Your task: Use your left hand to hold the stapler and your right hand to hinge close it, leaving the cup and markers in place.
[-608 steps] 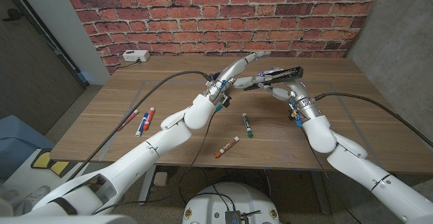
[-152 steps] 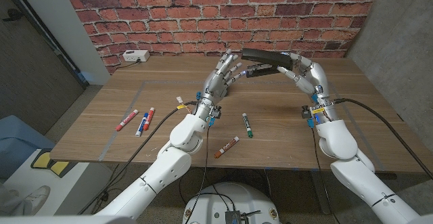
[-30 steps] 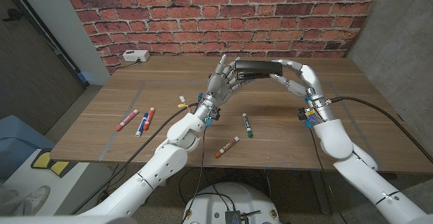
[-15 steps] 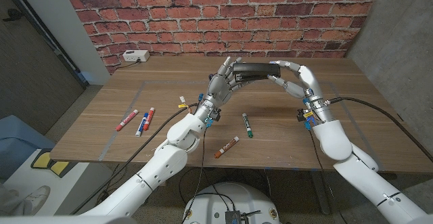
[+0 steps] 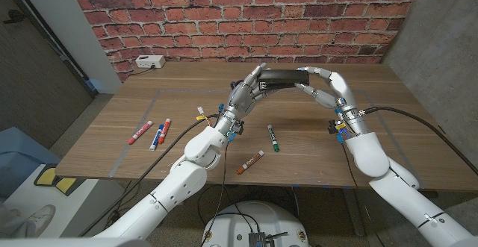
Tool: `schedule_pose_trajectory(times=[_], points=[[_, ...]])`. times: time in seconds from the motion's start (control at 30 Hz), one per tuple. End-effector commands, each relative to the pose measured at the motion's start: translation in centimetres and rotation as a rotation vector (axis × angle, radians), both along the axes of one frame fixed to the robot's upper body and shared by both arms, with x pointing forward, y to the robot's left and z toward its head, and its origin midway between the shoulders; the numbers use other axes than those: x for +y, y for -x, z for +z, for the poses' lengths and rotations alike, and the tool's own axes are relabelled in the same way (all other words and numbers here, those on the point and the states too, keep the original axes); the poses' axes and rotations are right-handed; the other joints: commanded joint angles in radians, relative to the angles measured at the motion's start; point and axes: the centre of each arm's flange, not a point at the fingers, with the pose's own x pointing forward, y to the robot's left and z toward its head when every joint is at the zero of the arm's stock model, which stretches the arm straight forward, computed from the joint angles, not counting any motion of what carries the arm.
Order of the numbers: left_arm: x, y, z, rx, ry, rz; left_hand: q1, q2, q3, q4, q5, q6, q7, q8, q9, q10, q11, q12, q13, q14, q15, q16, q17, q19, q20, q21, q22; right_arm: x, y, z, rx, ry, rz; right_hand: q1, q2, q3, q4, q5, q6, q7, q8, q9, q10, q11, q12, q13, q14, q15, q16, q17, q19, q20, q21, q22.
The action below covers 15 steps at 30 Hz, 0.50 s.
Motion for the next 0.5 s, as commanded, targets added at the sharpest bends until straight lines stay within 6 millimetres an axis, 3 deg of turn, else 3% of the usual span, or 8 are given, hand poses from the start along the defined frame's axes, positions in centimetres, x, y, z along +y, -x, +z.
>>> schedule_pose_trajectory(times=[0.03, 0.5], points=[[-0.1, 0.11, -0.26, 0.013, 0.017, 0.012, 0.021, 0.016, 0.017, 0.0, -0.005, 0.016, 0.003, -0.002, 0.003, 0.015, 0.002, 0.006, 0.003, 0.06, -0.031, 0.017, 0.002, 0.02, -0.01, 0.012, 0.006, -0.19, 0.12, 0.1, -0.006, -0.008, 0.012, 0.051, 0.067, 0.023, 0.016, 0.014, 0.014, 0.002, 0.005, 0.001, 0.093, -0.082, 0.005, 0.189, 0.007, -0.194, 0.002, 0.004, 0.007, -0.002, 0.005, 0.002], [-0.5, 0.14, -0.42, 0.024, 0.019, 0.021, 0.032, 0.042, 0.041, 0.007, -0.015, 0.081, 0.017, 0.009, 0.005, 0.059, 0.001, 0.026, 0.009, 0.211, -0.14, 0.055, 0.017, 0.037, -0.044, 0.028, 0.017, -0.4, 0.45, 0.07, -0.01, -0.018, 0.027, 0.049, 0.066, 0.021, 0.017, 0.012, 0.014, 0.002, 0.005, 0.0, 0.097, -0.083, 0.003, 0.189, 0.009, -0.193, 0.003, 0.005, 0.008, -0.002, 0.006, 0.002]])
